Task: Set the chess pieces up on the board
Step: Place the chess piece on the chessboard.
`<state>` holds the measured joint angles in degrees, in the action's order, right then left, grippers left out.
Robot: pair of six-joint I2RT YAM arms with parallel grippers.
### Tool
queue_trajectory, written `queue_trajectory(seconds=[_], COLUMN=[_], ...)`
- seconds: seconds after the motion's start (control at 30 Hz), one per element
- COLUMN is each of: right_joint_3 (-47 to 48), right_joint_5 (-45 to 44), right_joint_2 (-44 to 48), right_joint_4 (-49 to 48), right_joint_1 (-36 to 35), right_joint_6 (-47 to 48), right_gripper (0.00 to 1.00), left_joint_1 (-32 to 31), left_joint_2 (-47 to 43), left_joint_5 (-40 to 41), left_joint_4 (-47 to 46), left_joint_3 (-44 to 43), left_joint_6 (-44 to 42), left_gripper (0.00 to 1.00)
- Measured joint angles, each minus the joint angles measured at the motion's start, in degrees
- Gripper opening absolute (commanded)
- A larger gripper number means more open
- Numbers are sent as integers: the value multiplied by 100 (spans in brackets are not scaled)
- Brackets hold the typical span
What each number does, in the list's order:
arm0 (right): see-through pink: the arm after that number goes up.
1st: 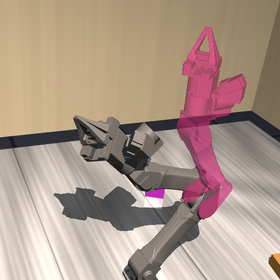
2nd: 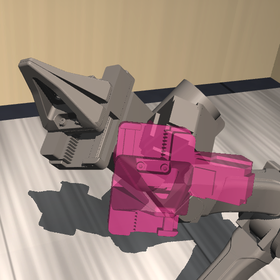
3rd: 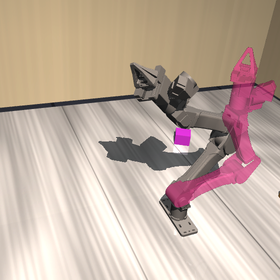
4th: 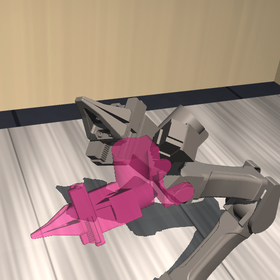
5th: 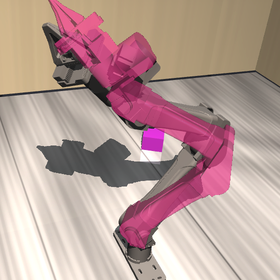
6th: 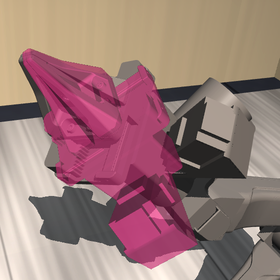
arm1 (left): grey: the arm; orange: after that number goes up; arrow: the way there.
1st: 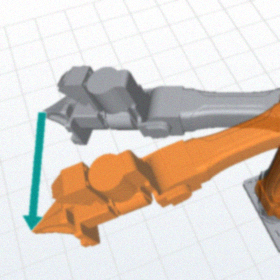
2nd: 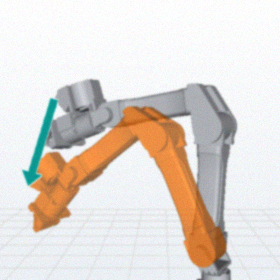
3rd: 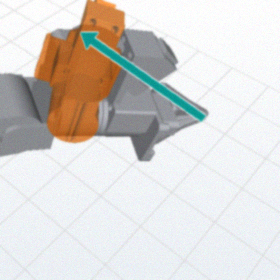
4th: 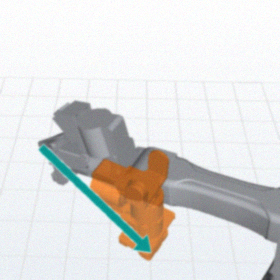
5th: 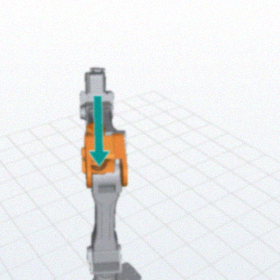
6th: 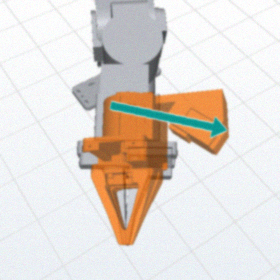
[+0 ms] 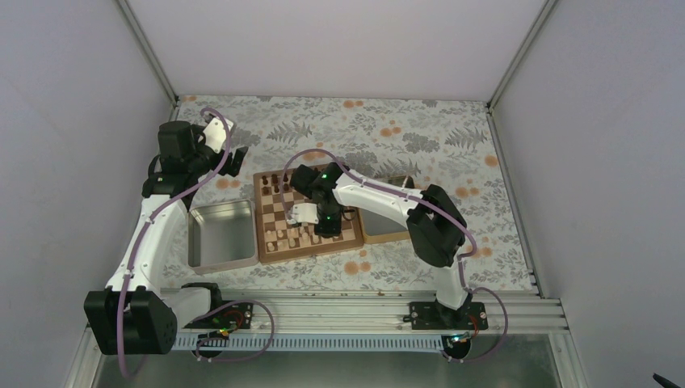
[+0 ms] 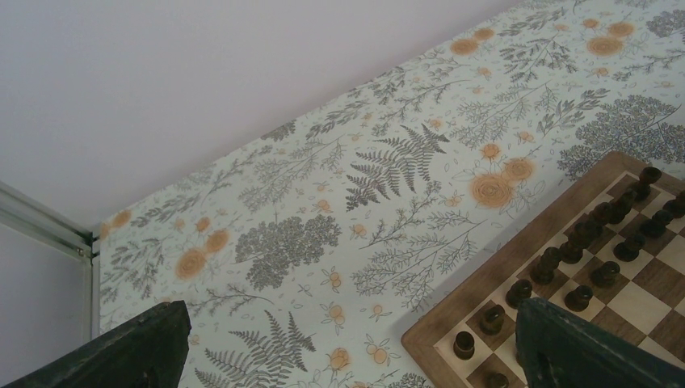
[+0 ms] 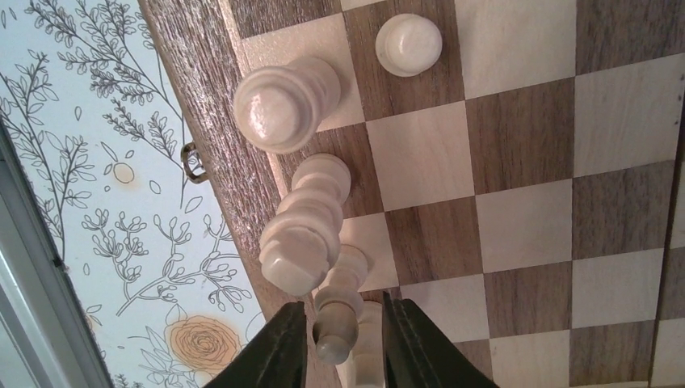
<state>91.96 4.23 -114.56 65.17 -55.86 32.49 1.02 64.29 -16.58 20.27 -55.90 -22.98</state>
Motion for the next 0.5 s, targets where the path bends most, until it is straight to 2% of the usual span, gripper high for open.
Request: queue_trajectory(seconds=[0.3, 0.5], right_joint_3=[15, 57], right_joint_5=[101, 127], right_joint_2=[85, 721], right_joint_4=[83, 190], right_joint_1=[11, 334], right_joint_6=[-2, -2], right_gripper=[33, 36], left_joint_1=[0, 0], left_joint_2=[0, 0], left_joint_5=[2, 0], left_joint_4=[0, 2], left_joint_3=[0, 0], left_joint_6=[0, 0], left_gripper=[100, 100])
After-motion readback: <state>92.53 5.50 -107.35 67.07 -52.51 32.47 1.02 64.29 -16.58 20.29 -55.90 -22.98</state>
